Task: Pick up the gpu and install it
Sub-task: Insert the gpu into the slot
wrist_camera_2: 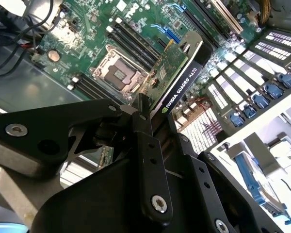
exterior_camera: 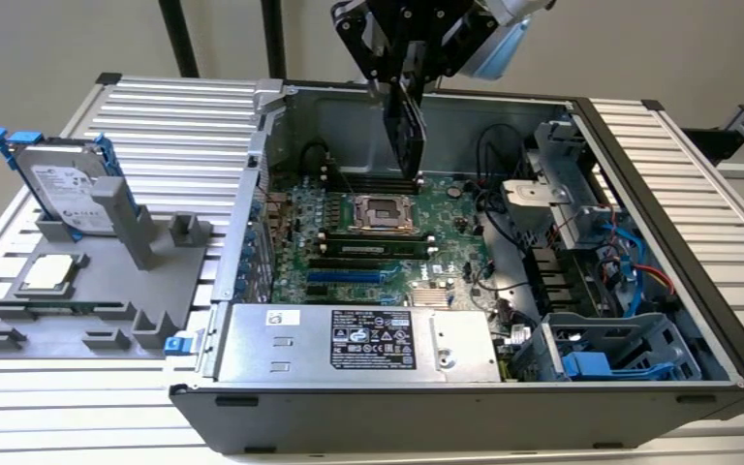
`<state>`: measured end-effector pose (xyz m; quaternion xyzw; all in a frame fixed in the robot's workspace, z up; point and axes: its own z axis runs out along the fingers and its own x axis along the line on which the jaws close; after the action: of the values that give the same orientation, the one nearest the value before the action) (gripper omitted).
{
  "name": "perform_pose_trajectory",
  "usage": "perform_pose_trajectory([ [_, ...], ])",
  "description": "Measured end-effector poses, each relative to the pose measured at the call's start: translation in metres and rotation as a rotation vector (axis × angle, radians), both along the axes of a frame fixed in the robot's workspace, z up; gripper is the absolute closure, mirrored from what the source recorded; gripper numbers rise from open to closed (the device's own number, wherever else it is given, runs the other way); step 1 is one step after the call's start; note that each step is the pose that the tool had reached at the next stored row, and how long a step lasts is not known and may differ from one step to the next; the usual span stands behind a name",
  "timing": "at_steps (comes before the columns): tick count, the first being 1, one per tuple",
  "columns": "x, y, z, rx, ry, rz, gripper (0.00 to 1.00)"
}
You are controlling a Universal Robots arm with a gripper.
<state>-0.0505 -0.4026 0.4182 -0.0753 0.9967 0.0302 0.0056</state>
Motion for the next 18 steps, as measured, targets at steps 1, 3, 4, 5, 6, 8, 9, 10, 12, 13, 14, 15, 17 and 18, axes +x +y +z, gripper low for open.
perform_pose_trajectory([
  [1,0.0,0.0,0.0,0.0,0.0,0.004,1.0],
  [3,0.0,0.0,0.0,-0.0001,0.0,0.011,1.0],
  [4,0.0,0.0,0.0,0.0,0.0,0.015,1.0],
  [5,0.0,0.0,0.0,0.0,0.0,0.019,1.0],
  [6,0.0,0.0,0.0,-0.0001,0.0,0.023,1.0],
  [8,0.0,0.0,0.0,-0.0001,0.0,0.031,1.0],
  [9,0.0,0.0,0.0,0.0,0.0,0.035,1.0],
  [10,0.0,0.0,0.0,-0.0001,0.0,0.039,1.0],
  [12,0.0,0.0,0.0,-0.0001,0.0,0.047,1.0],
  [13,0.0,0.0,0.0,-0.0001,0.0,0.051,1.0],
  [14,0.0,0.0,0.0,-0.0001,0.0,0.055,1.0],
  [15,0.0,0.0,0.0,-0.0001,0.0,0.058,1.0],
  [17,0.0,0.0,0.0,-0.0001,0.0,0.065,1.0],
  [18,0.0,0.0,0.0,0.0,0.0,0.069,1.0],
])
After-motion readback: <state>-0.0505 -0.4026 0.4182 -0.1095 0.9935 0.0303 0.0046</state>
